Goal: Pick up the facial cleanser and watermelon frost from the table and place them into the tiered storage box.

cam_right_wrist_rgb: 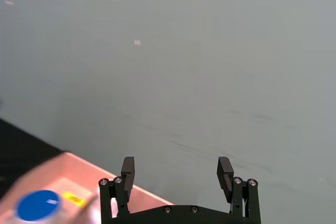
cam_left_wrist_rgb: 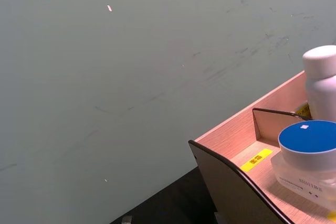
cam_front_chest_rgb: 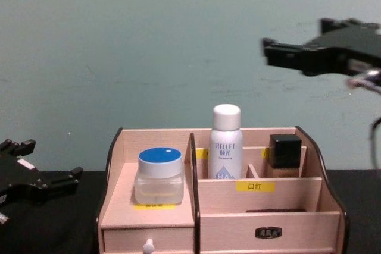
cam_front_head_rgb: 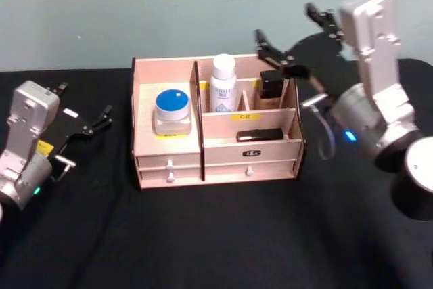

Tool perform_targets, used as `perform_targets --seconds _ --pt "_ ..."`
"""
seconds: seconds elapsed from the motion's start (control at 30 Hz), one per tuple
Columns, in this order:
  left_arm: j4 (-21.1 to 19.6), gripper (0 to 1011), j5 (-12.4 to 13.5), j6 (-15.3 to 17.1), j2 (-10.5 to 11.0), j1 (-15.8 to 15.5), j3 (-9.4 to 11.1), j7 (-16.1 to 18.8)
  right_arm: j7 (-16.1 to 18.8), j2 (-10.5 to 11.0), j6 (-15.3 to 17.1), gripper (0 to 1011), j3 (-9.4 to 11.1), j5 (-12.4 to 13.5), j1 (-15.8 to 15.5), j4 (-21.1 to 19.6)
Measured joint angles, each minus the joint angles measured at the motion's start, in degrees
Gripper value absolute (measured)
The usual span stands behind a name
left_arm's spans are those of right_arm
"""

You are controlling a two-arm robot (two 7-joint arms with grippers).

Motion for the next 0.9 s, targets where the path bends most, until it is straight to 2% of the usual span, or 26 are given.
perform_targets --seconds 0.2,0.23,0.27,0.43,0.6,0.9 --pt "0.0 1009 0.0 0.0 0.0 0.0 0.0 0.0 -1.21 0.99 -0.98 1000 6.14 0.62 -2.35 0.17" --pt "0.0 1010 0.0 0.0 0.0 0.0 0.0 0.0 -1.21 0.99 -0.98 1000 6.14 0.62 -2.35 0.17" --pt "0.0 1010 0.0 0.0 0.0 0.0 0.0 0.0 -1.38 1.12 -1.09 1000 7.22 0.68 -2.79 0.55" --pt "0.0 1010 0.0 0.0 0.0 0.0 0.0 0.0 -1.87 1.24 -1.36 1000 9.92 0.61 -3.66 2.8" --pt "0.0 1009 0.0 0.0 0.0 0.0 0.0 0.0 -2.14 0.91 -1.61 1000 11.14 0.17 -3.75 5.65" --pt "0.0 1009 0.0 0.0 0.0 0.0 0.0 0.0 -1.95 0.38 -1.64 1000 11.37 -1.13 -3.83 11.92"
